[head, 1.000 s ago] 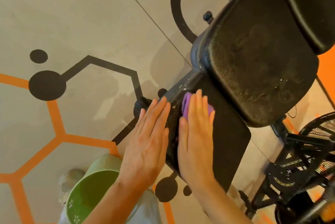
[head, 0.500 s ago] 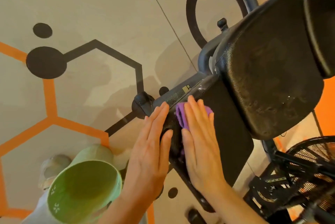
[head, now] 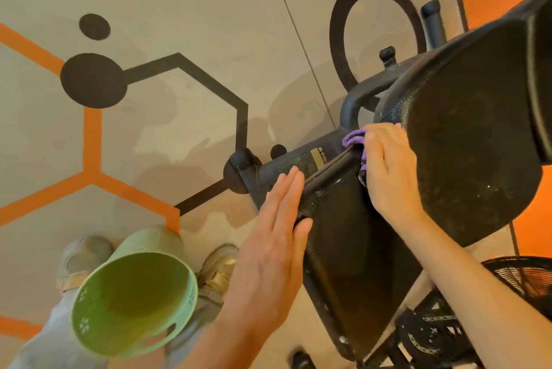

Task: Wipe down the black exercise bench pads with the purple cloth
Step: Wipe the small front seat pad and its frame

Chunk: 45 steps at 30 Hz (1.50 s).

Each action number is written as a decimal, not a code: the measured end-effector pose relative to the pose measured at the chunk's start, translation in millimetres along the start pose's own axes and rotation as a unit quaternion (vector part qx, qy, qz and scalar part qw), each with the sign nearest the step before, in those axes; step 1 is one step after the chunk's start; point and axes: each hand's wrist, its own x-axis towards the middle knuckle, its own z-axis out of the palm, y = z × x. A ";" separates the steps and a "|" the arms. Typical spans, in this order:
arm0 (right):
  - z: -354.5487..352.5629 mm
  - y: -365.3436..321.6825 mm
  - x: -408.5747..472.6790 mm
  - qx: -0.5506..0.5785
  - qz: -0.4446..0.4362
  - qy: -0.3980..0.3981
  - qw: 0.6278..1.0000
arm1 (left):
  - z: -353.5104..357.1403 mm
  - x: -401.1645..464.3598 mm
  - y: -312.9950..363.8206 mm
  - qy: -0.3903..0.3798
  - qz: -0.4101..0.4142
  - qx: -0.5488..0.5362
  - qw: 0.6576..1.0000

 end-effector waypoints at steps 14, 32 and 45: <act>27.1 -32.4 -40.6 -0.052 -0.035 0.076 0.995 | -2.8 -1.5 0.7 -0.022 0.010 -0.041 0.999; 12.6 -15.1 -39.1 -0.020 -0.047 0.035 0.998 | -6.1 -18.6 -13.9 0.009 -0.028 -0.114 0.993; 39.6 -63.0 -59.8 -0.016 -0.028 0.055 0.998 | -5.3 -46.5 -7.5 -0.023 -0.118 -0.159 0.980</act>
